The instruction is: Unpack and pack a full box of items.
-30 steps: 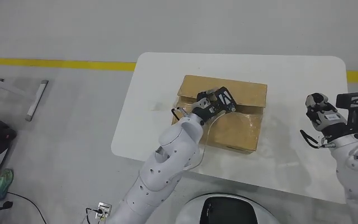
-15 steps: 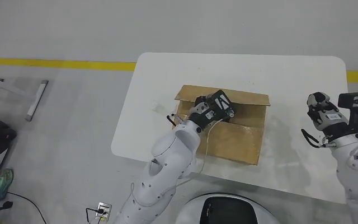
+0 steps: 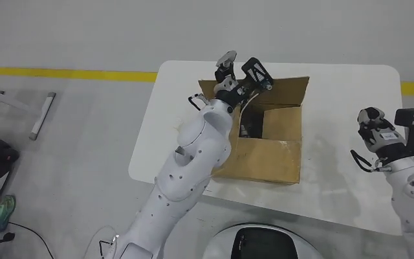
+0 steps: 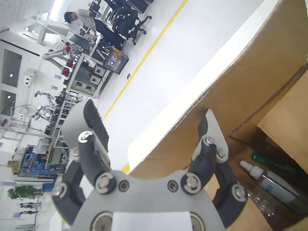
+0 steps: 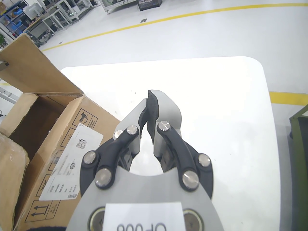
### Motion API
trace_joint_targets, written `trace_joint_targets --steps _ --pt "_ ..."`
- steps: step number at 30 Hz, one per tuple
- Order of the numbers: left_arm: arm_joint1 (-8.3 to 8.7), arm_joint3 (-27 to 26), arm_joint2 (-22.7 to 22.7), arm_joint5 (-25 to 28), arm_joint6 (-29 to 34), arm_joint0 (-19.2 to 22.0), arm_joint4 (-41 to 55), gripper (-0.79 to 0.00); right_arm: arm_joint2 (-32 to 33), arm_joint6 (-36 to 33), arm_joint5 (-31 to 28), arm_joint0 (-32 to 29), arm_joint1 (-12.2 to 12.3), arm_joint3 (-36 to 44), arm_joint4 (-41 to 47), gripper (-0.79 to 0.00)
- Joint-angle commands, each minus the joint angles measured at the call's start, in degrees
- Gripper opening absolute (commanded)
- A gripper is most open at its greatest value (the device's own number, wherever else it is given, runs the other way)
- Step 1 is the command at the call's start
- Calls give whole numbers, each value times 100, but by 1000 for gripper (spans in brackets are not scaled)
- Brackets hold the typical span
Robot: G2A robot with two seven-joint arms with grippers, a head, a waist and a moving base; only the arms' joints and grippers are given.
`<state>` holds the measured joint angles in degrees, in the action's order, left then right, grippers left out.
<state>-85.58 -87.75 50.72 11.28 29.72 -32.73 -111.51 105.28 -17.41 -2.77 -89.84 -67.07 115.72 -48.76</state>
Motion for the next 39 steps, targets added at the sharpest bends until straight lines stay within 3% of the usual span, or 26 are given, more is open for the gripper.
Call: trace_joint_targets --steps 1,9,22,31,35,39 --pt "-57 362 -100 -83 -47 222 -102 0 14 2 4 -11 -1 2 5 -785" --pt "-273 1299 -498 -324 -149 535 -281 0 54 -9 13 -11 -2 -19 41 -785" --pt "-404 1504 -370 -472 -131 509 -369 0 7 -116 12 89 -3 -15 172 -785" --pt "-318 638 175 -262 25 -36 -253 0 293 -745 -108 243 -7 95 1853 -785" --pt "-225 -98 546 -80 202 -536 -227 0 469 -1165 -608 320 16 139 2842 -785" --pt "-124 -952 985 113 427 -1106 -239 0 538 -1856 -1579 323 77 198 3473 -785"
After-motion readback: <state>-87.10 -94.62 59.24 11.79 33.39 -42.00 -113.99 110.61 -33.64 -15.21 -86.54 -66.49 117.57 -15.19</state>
